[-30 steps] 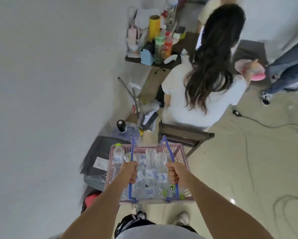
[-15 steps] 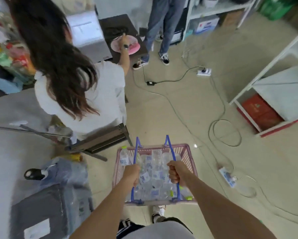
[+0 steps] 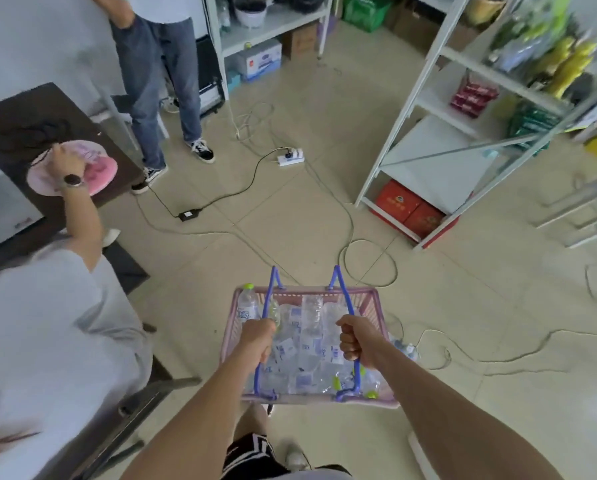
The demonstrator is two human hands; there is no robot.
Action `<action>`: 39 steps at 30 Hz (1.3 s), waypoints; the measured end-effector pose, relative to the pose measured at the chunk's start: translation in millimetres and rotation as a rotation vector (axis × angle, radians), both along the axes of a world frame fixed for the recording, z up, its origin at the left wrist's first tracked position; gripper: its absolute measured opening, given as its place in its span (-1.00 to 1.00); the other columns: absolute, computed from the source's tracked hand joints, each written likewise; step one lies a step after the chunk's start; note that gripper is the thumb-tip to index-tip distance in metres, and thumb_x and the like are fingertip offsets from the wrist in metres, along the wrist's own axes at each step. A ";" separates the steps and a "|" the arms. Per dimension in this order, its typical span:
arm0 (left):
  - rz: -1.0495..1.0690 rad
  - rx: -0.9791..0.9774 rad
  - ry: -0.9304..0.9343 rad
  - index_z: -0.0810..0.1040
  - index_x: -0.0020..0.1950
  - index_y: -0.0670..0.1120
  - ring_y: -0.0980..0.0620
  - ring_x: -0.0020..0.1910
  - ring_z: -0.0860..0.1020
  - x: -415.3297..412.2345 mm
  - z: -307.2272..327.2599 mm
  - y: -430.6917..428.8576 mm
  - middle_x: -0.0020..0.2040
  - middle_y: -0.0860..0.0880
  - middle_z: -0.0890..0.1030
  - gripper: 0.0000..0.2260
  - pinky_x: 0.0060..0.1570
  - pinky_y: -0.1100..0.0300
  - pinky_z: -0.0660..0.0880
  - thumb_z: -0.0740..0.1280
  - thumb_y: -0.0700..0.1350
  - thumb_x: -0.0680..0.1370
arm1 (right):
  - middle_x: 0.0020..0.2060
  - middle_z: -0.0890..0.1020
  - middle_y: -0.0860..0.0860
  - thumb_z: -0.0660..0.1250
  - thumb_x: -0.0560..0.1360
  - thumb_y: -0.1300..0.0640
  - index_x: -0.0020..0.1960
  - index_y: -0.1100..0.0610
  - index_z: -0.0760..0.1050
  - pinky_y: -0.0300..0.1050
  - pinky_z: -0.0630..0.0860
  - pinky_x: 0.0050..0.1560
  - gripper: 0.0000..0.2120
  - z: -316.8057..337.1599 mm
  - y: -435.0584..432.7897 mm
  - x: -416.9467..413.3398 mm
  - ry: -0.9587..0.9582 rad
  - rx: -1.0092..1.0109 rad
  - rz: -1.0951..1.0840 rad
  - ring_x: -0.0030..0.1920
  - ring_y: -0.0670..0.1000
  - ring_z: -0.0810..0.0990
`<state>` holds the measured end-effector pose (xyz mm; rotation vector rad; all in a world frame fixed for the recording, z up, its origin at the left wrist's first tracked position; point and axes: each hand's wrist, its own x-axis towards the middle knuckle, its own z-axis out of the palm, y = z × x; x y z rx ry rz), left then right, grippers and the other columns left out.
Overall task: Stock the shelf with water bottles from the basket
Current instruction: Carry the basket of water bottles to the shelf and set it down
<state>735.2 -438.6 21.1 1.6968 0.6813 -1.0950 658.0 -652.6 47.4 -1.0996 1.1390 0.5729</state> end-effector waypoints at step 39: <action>-0.299 0.094 -0.098 0.32 0.48 -0.35 0.05 -0.67 0.21 775.9 -11.6 -361.3 -0.58 -0.01 0.28 -0.50 -0.65 0.28 0.19 0.18 -0.16 0.57 | -0.59 0.20 -0.04 0.21 0.56 0.25 -0.42 -0.02 0.13 -0.34 0.09 -0.61 -0.55 -10.0 -324.5 729.0 -0.065 0.042 -0.210 -0.64 -0.05 0.13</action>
